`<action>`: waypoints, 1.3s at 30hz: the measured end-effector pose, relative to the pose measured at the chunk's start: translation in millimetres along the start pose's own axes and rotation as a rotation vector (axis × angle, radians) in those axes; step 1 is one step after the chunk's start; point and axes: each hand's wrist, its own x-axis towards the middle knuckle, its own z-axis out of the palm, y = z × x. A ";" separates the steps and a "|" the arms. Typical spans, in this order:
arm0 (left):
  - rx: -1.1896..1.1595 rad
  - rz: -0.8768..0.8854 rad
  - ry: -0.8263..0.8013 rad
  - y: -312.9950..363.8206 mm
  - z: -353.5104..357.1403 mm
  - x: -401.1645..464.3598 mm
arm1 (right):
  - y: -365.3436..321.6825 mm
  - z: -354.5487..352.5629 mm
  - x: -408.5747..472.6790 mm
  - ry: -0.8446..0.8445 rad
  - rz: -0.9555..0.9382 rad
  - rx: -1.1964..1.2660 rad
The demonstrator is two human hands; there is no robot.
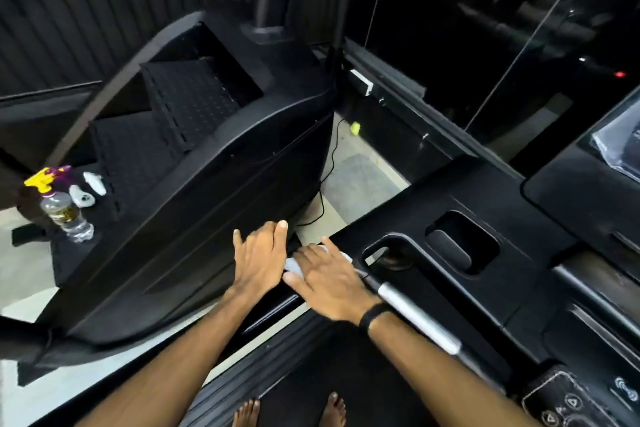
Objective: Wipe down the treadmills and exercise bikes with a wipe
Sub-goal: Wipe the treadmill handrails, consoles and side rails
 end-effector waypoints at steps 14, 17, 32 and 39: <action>-0.058 0.225 -0.157 -21.5 -6.1 -14.4 | -39.5 6.1 -11.8 0.030 0.205 -0.017; -0.111 0.220 -0.151 -15.1 -6.6 -7.6 | -37.2 4.0 -15.0 0.006 0.172 -0.008; -0.068 0.017 -0.072 -33.7 -16.1 -0.8 | 33.3 -39.5 94.4 -0.622 0.510 -0.024; -0.099 -0.029 -0.036 -41.5 -27.6 8.1 | -54.7 -31.5 60.3 -0.492 0.057 0.093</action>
